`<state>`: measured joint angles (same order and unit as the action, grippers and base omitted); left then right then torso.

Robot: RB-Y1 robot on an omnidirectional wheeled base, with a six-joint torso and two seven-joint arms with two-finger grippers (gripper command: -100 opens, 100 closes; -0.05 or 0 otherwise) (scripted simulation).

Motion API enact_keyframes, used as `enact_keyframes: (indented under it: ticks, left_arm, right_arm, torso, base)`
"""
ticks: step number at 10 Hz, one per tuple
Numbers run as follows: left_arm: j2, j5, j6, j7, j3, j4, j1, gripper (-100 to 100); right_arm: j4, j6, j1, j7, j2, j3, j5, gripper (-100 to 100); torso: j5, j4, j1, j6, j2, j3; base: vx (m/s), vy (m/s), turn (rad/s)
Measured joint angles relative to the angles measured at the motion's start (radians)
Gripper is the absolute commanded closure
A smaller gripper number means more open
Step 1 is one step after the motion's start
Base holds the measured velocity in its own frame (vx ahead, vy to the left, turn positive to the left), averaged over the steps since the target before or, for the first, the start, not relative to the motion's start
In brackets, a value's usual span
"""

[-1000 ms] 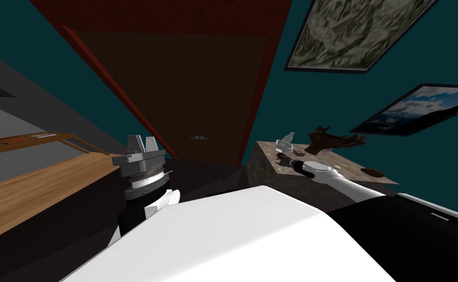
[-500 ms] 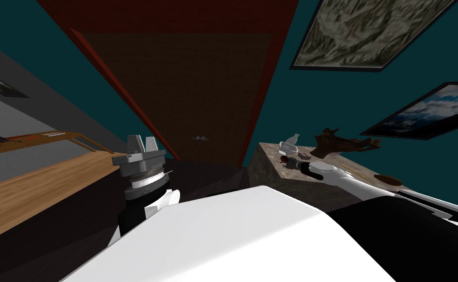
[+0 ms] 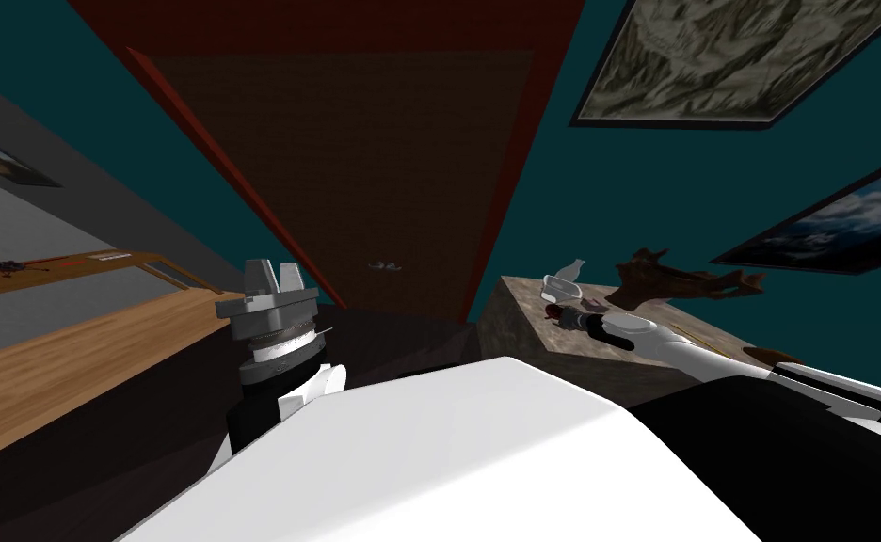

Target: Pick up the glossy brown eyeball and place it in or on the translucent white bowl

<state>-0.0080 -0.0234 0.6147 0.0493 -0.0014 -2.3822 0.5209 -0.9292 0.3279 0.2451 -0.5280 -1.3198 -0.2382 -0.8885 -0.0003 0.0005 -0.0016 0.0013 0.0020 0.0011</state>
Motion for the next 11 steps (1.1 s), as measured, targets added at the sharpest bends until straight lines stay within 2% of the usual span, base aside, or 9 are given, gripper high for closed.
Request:
enact_keyframes:
  ticks: [1,2,6,7,8,9,10,11]
  left_arm:
    - [0.0,0.0,0.0,0.0,0.0,0.0,0.0,0]
    - [0.0,0.0,0.0,0.0,0.0,0.0,0.0,0]
    - [0.0,0.0,0.0,0.0,0.0,0.0,0.0,0]
    - [0.0,0.0,0.0,0.0,0.0,0.0,0.0,0]
    - [0.0,0.0,0.0,0.0,0.0,0.0,0.0,0]
    - [0.0,0.0,0.0,0.0,0.0,0.0,0.0,0]
    - [0.0,0.0,0.0,0.0,0.0,0.0,0.0,0]
    - [0.0,0.0,0.0,0.0,0.0,0.0,0.0,0]
  right_arm:
    - [0.018,-0.008,-0.003,-0.007,0.021,-0.002,-0.001,-100]
    - [0.02,-0.011,-0.004,-0.01,0.024,-0.002,-0.001,100]
    - [0.02,-0.012,-0.004,-0.01,0.023,-0.002,-0.002,100]
    - [0.02,-0.012,-0.004,-0.01,0.023,-0.002,-0.002,0]
    - [0.02,-0.012,-0.004,-0.01,0.023,-0.002,-0.002,100]
    - [0.01,-0.007,-0.008,-0.004,0.01,-0.005,-0.003,100]
    - [0.009,-0.006,-0.008,-0.002,0.008,-0.006,-0.003,0]
    - [0.01,-0.006,-0.008,-0.002,0.008,-0.006,-0.003,100]
  torso:
    - [-0.001,0.0,-0.003,-0.001,0.0,0.0]
    - [-0.001,0.0,-0.002,0.0,0.0,0.0]
    - [-0.001,0.0,0.0,0.0,0.001,0.0]
    - [-0.001,0.0,0.0,0.0,0.001,0.0]
    - [0.0,0.0,0.0,0.0,0.001,0.0]
    - [0.0,0.0,0.002,0.003,0.002,0.001]
    - [0.0,0.0,0.001,0.001,0.002,0.001]
    - [0.0,0.0,0.001,0.001,0.002,0.001]
  base:
    - [0.012,-0.038,0.073]
    - [0.0,-0.003,-0.015]
    - [0.0,0.0,0.0]
    - [0.0,0.0,0.0]
    - [-0.009,0.031,-0.192]
    - [-0.006,0.023,-0.065]
    - [0.0,0.0,0.0]
    - [-0.09,0.057,-0.161]
